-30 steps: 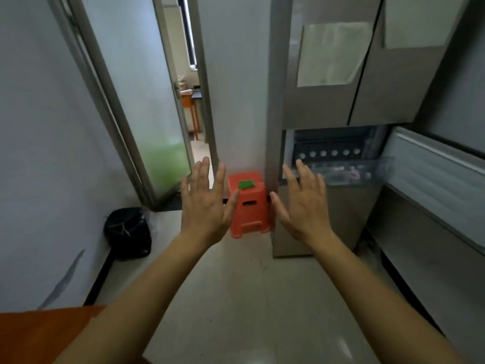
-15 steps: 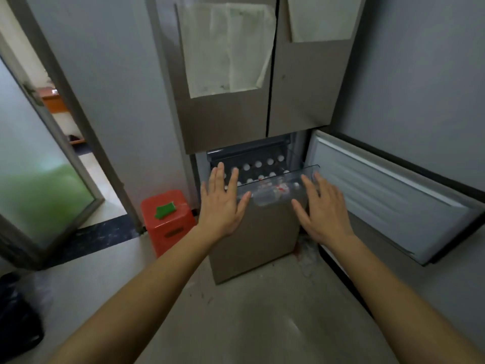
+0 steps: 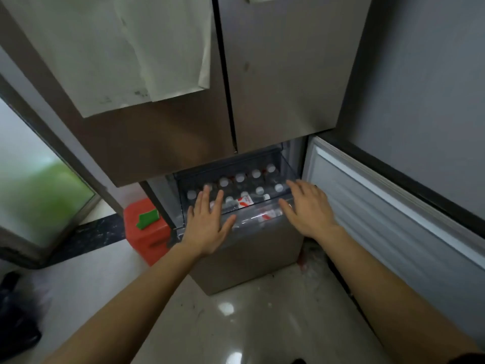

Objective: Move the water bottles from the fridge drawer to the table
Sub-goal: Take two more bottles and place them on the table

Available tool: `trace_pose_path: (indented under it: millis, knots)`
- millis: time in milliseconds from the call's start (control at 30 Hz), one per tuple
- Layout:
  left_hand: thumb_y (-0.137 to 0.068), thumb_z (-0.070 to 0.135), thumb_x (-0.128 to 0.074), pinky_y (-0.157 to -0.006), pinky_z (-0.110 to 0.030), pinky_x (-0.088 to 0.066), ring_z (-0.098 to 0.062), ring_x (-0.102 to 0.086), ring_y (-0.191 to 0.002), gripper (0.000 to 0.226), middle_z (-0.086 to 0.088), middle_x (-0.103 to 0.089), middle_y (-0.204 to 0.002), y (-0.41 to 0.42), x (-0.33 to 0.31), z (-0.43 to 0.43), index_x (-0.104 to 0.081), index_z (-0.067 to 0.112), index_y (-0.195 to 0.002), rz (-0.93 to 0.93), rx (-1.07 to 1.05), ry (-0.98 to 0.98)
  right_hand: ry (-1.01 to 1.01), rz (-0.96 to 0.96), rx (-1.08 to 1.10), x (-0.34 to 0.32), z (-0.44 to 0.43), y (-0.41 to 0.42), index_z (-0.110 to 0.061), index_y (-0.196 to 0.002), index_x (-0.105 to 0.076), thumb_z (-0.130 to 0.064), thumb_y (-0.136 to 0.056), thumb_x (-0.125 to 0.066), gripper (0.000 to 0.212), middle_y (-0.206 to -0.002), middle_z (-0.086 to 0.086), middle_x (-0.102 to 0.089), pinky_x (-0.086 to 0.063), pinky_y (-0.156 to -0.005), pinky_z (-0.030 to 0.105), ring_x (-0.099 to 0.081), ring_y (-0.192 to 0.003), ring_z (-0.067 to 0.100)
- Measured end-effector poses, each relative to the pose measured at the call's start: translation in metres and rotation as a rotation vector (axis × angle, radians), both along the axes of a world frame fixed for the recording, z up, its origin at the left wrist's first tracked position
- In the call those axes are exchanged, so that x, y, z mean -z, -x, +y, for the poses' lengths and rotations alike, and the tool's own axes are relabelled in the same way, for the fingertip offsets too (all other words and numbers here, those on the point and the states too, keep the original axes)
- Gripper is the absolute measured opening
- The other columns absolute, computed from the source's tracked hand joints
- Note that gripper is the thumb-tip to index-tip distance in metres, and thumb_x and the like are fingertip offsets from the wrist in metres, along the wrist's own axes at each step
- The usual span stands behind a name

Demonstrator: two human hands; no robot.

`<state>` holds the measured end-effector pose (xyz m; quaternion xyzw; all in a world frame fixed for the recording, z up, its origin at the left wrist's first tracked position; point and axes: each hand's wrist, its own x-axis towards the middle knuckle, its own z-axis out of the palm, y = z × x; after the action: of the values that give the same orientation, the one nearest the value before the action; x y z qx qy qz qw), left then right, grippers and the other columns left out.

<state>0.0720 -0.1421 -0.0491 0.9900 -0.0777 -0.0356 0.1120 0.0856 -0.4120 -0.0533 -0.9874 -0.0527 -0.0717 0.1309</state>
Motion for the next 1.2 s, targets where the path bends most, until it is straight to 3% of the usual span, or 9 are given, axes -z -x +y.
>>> trace_pose_path:
  millis: [167, 333, 533, 667, 800, 933, 1033, 1200]
  knots:
    - [-0.101, 0.057, -0.024, -0.12, -0.05, -0.016, -0.031, -0.01, -0.151, 0.065, -0.014, -0.014, -0.163, -0.05, 0.021, -0.002, -0.024, 0.021, -0.156, 0.089, -0.085, 0.026, 0.012, 0.27, -0.122, 0.009, -0.001, -0.082, -0.015, -0.146, -0.046, -0.05, -0.101, -0.043, 0.057, -0.144, 0.015, -0.05, -0.04, -0.106, 0.042, -0.045, -0.131, 0.034]
    - [-0.1, 0.052, -0.037, -0.106, -0.051, -0.039, -0.038, -0.039, -0.133, 0.058, -0.02, -0.043, -0.144, -0.117, 0.045, -0.001, -0.04, 0.015, -0.145, 0.193, -0.116, 0.102, 0.041, 0.592, -0.201, 0.025, -0.002, -0.15, -0.018, -0.137, -0.054, -0.052, -0.098, -0.048, 0.052, -0.139, 0.013, -0.054, -0.046, -0.1, 0.043, -0.051, -0.125, 0.033]
    - [-0.1, 0.04, -0.048, -0.095, -0.039, -0.046, -0.036, -0.054, -0.122, 0.046, -0.015, -0.053, -0.139, -0.18, 0.084, -0.02, -0.046, 0.019, -0.141, 0.397, 0.013, 0.144, 0.075, 0.867, -0.187, 0.058, 0.003, -0.199, -0.018, -0.127, -0.062, -0.041, -0.092, -0.064, 0.042, -0.128, 0.008, -0.06, -0.047, -0.098, 0.033, -0.057, -0.114, 0.026]
    - [-0.098, 0.046, -0.05, -0.105, -0.041, -0.043, -0.033, -0.05, -0.131, 0.055, -0.008, -0.05, -0.147, -0.206, 0.113, -0.036, -0.036, 0.029, -0.149, 0.543, 0.066, 0.099, 0.113, 0.99, -0.18, 0.091, -0.002, -0.218, -0.023, -0.14, -0.052, -0.038, -0.078, -0.077, 0.069, -0.137, 0.006, -0.056, -0.049, -0.102, 0.041, -0.057, -0.117, 0.026]
    - [-0.09, 0.061, -0.054, -0.114, -0.055, -0.027, -0.034, -0.041, -0.139, 0.072, -0.008, -0.039, -0.155, -0.213, 0.133, -0.05, -0.028, 0.03, -0.15, 0.591, 0.047, 0.067, 0.171, 1.146, -0.229, 0.11, -0.002, -0.222, -0.034, -0.141, -0.047, -0.063, -0.057, -0.066, 0.091, -0.147, 0.0, -0.046, -0.041, -0.109, 0.044, -0.05, -0.128, 0.025]
    - [-0.079, 0.075, -0.055, -0.113, -0.06, -0.025, -0.033, -0.039, -0.14, 0.085, -0.004, -0.038, -0.154, -0.208, 0.148, -0.053, -0.021, 0.034, -0.145, 0.592, 0.013, 0.16, 0.258, 1.197, -0.296, 0.12, -0.003, -0.224, -0.038, -0.131, -0.053, -0.062, -0.072, -0.063, 0.065, -0.138, -0.002, -0.053, -0.043, -0.105, 0.046, -0.053, -0.118, 0.023]
    - [-0.078, 0.074, -0.058, -0.111, -0.059, -0.029, -0.033, -0.043, -0.137, 0.083, -0.004, -0.043, -0.151, -0.209, 0.154, -0.051, -0.02, 0.036, -0.142, 0.586, 0.0, 0.188, 0.236, 1.147, -0.279, 0.121, -0.001, -0.223, -0.037, -0.131, -0.054, -0.06, -0.078, -0.066, 0.059, -0.134, -0.004, -0.055, -0.045, -0.099, 0.04, -0.055, -0.114, 0.021]
    - [-0.085, 0.065, -0.059, -0.112, -0.06, -0.024, -0.033, -0.049, -0.131, 0.07, -0.004, -0.052, -0.144, -0.211, 0.15, -0.047, -0.028, 0.033, -0.139, 0.574, 0.0, 0.198, 0.134, 1.169, -0.245, 0.102, 0.002, -0.223, -0.026, -0.108, -0.068, -0.082, -0.057, -0.069, 0.075, -0.11, -0.005, -0.069, -0.054, -0.09, 0.041, -0.066, -0.095, 0.019]
